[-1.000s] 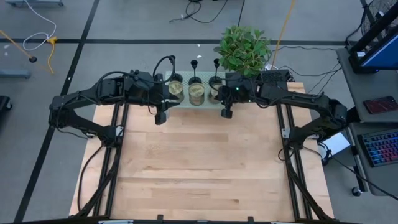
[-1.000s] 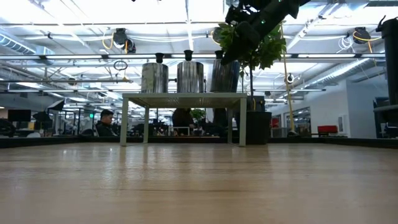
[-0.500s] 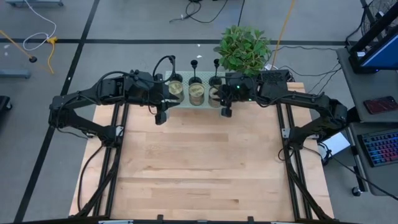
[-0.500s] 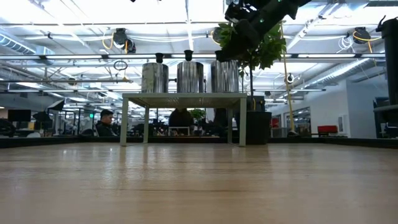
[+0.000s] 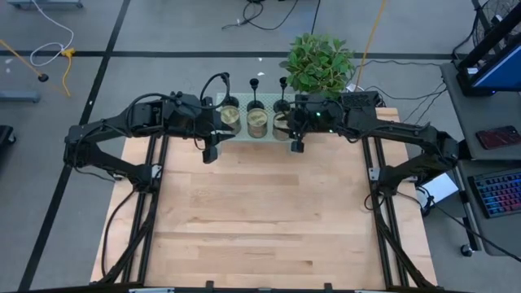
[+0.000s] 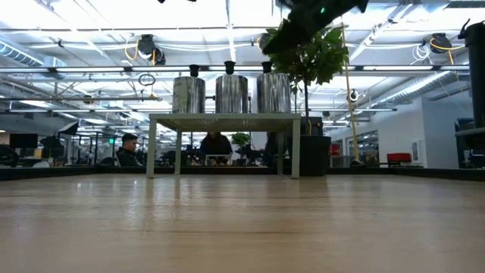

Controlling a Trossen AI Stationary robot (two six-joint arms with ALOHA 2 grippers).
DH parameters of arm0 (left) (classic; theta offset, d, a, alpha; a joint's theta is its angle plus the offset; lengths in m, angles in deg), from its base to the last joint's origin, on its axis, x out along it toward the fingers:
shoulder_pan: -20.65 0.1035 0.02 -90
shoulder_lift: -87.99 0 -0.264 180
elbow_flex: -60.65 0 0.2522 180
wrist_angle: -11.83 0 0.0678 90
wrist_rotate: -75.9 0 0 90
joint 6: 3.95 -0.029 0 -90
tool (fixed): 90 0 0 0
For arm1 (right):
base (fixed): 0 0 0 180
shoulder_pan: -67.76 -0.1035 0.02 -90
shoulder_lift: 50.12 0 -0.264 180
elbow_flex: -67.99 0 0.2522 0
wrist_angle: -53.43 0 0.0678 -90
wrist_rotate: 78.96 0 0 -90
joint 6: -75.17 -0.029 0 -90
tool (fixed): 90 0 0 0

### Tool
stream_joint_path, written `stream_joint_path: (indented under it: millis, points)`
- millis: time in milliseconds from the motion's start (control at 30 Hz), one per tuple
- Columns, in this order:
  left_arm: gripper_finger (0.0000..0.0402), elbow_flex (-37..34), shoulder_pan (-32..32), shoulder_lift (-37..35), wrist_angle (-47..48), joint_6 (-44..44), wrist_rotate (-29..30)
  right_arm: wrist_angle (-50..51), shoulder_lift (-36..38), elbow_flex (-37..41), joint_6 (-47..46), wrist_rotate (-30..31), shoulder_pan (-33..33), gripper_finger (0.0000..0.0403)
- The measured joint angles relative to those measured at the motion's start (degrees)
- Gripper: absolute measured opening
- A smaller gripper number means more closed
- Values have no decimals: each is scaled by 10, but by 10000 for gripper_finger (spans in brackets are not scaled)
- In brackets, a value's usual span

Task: Pick & Place candle stick holders
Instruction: Put the scented candle on the shelf aligned with the right candle holder

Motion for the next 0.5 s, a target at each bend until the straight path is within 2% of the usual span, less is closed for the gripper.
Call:
stream_joint_path:
  millis: [100, 233, 367, 500]
  points:
    - [97, 0, 0, 0, 0, 0, 0, 29, 19, 0, -47, -2, -24, 117]
    - [97, 0, 0, 0, -3, 0, 0, 50, 23, 23, -50, -3, -55, 102]
    - [97, 0, 0, 0, -3, 0, 0, -2, 21, 81, -36, 18, -69, 73]
    - [97, 0, 0, 0, -3, 5, 0, -93, 19, 144, -42, 60, -66, 21]
